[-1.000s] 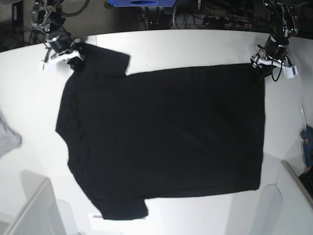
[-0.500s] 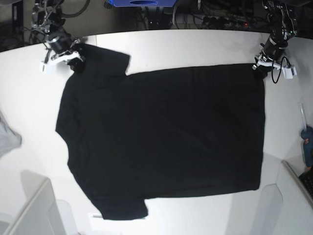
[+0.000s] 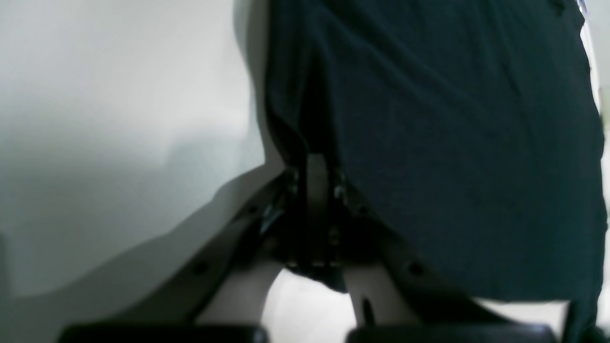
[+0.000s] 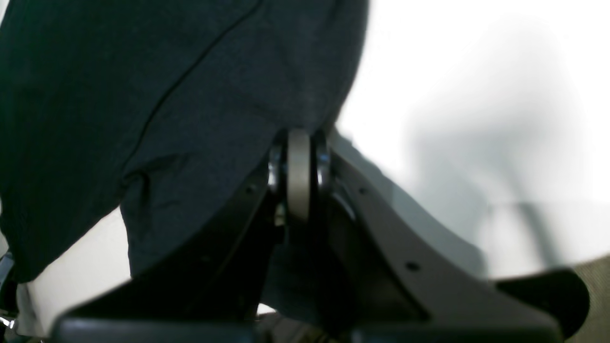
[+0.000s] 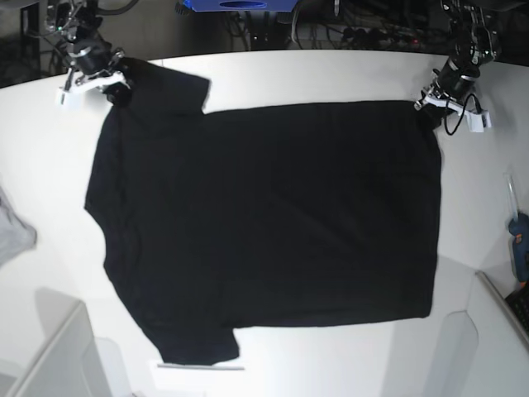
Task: Fold the T-shirt properly
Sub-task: 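Close both grippers on the shirt's shoulder corners, then drag the shirt by its shoulders toward the robot with both grippers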
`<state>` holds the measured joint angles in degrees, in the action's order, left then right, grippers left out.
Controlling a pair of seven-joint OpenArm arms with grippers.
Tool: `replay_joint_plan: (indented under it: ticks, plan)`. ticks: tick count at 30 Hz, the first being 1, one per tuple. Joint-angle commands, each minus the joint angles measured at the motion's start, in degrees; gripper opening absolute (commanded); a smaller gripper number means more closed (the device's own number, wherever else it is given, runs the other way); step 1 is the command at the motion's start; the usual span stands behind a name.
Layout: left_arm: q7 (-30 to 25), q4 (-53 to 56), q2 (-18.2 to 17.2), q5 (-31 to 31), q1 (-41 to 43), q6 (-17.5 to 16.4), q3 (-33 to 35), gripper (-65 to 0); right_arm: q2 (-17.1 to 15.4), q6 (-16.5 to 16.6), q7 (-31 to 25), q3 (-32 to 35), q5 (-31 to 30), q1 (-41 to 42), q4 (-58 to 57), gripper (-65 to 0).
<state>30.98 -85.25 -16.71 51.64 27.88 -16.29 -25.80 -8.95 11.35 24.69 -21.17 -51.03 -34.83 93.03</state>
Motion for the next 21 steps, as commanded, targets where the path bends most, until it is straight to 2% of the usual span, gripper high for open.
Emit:
replay_joint_plan:
  ticks: [1, 5, 14, 21]
  plan:
    - [2.29, -1.65, -0.57, -3.24, 1.70, 1.57, -0.26, -65.0, -0.59, -0.32, 0.06, -0.24, 0.17, -0.56, 0.90, -65.0]
    - [2.29, -7.80, 0.67, -7.46, 4.60, 1.57, -0.70, -65.0, -0.50, -0.32, 0.06, -0.15, 0.08, -1.87, 1.60, -65.0]
    - [2.29, -15.54, 0.84, -7.37, 10.23, 1.57, -2.99, -65.0, -0.50, -0.32, 0.24, -0.24, 0.17, -4.42, 8.64, -65.0]
    - [2.73, -19.76, 0.84, -7.20, 8.03, 1.74, -2.90, -65.0, -0.85, -0.76, 0.50, -0.15, 0.17, -2.14, 10.75, -65.0]
